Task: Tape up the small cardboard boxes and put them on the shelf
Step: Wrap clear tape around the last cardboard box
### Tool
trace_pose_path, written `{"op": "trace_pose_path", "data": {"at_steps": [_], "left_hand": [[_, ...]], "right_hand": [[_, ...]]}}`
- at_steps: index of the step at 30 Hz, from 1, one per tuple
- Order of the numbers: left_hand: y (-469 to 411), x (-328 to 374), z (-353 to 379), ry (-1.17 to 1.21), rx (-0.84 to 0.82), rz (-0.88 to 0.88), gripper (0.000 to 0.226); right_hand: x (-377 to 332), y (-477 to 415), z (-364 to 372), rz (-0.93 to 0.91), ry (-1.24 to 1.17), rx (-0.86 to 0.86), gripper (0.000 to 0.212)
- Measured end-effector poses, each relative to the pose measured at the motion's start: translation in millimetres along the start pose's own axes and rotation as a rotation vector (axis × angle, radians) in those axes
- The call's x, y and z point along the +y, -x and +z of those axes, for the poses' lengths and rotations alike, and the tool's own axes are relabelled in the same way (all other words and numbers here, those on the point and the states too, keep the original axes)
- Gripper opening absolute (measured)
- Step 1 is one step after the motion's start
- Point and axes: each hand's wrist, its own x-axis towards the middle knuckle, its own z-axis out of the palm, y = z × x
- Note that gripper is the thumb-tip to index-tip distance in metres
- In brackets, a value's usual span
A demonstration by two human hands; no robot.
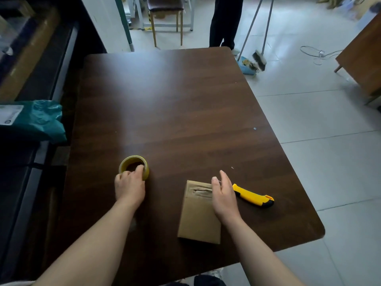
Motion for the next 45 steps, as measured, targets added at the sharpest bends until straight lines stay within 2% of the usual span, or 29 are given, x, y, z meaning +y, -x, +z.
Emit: {"op": "trace_pose_path", "data": {"at_steps": [3,7,11,14,16,19,23,33,39,45], "left_hand": [[-6.3,-5.5,-2.9,0.055,-0.03,-0.019,0.022],[-3.3,3.1,-24.6,0.46,-0.082,-0.066,0.02],[14.8,27.4,-70.0,0.907,-0.279,0.058,0.018],[28.6,38.4,-97.0,1.031,-0.384,0.166,0.017],[36.1,38.0,-110.9,1.114,-0.42,0.204,0.016],[44.2,31.5,-120.6,1.272,-0.437,0.202,0.016],[58.1,20.4,-118.7,1.521,-0.414,0.067,0.019],[80.3,31.3,-115.9,1.616,-0.42,0.041,0.013],[80.2,33.4,-120.4,1.505,-0.433,0.103,0.011],[84.5,40.0,-121.3,1.581,-0.476,0.125,0.003]], "right_hand": [[-6.3,1.1,0.8,-0.027,0.004,-0.001,0.052],[-19.3,3.5,1.1,-0.191,0.153,-0.026,0.051],[-48.4,8.0,-1.0,-0.429,0.3,-0.182,0.072],[-65.2,10.4,-5.4,-0.542,0.369,-0.273,0.073],[-70.5,11.2,-11.0,-0.549,0.251,-0.292,0.066],[-76.2,15.4,-22.4,-0.439,-0.007,-0.336,0.057],[-75.9,20.6,-38.5,-0.315,-0.235,-0.335,0.053],[-71.5,31.7,-56.0,-0.209,-0.388,-0.276,0.047],[-69.6,33.5,-59.6,-0.175,-0.418,-0.308,0.05],[-68.7,37.1,-67.3,-0.075,-0.56,-0.339,0.032]]}}
